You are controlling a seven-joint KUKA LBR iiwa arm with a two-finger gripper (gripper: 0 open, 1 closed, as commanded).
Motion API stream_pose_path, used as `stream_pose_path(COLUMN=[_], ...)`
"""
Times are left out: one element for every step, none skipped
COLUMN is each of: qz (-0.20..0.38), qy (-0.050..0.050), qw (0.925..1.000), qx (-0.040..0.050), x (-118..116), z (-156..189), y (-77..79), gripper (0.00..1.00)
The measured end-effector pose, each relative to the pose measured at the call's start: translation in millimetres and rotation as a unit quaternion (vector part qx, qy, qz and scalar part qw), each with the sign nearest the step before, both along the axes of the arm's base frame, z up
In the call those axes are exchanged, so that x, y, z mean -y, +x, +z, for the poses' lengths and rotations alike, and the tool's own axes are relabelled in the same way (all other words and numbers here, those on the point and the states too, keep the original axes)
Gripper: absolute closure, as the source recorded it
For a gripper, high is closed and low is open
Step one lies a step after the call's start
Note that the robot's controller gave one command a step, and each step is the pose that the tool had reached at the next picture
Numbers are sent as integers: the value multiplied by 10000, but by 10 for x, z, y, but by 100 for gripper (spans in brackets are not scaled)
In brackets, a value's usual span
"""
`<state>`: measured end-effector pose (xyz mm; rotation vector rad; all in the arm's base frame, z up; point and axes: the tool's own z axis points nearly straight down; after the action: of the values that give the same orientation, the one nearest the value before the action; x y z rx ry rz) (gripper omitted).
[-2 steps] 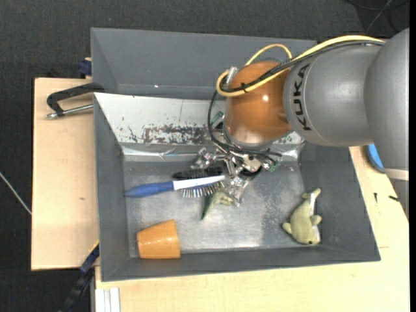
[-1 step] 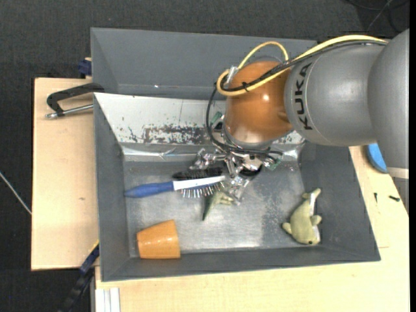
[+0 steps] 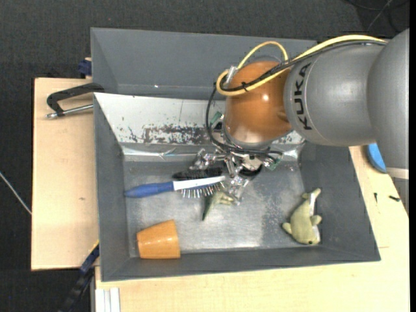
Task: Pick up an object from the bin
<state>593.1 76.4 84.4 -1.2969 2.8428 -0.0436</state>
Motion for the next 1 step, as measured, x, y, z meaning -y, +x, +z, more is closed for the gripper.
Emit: stream_pose_path(qz=[-17], qy=[105], qw=[9999], qx=[-62], x=[-2], z=[784], y=[35], gripper=[100])
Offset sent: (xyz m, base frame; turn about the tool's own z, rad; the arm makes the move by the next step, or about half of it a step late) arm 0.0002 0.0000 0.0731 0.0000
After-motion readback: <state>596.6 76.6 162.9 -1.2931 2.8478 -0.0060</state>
